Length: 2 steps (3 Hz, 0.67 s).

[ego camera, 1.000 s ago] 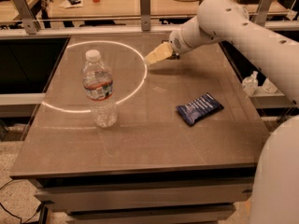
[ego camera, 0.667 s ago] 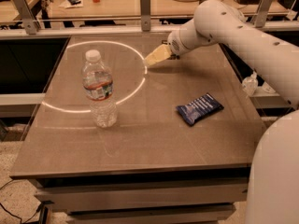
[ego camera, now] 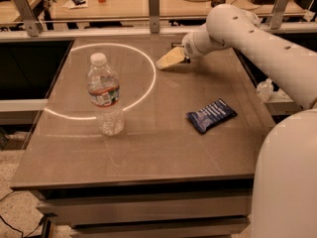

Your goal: Move rxbar chocolate near rxbar blueberry

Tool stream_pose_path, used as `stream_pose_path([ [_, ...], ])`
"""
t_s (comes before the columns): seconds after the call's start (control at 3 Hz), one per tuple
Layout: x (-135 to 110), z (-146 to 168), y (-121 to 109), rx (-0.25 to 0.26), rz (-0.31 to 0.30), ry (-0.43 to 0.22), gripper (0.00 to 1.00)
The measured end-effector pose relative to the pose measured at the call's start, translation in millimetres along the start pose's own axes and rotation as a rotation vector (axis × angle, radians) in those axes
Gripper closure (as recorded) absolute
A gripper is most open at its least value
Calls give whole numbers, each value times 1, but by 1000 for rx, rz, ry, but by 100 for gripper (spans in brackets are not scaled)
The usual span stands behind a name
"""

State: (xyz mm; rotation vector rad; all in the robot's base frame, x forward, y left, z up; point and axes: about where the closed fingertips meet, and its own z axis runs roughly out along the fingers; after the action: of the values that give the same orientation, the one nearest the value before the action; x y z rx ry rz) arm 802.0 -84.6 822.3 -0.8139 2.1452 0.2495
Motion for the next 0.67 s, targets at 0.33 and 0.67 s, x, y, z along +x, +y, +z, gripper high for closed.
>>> stream_pose_path([
  [0.33,7,3,-8,9,36,8,15],
  [0.67,11,4,-12,5,50,13,40],
])
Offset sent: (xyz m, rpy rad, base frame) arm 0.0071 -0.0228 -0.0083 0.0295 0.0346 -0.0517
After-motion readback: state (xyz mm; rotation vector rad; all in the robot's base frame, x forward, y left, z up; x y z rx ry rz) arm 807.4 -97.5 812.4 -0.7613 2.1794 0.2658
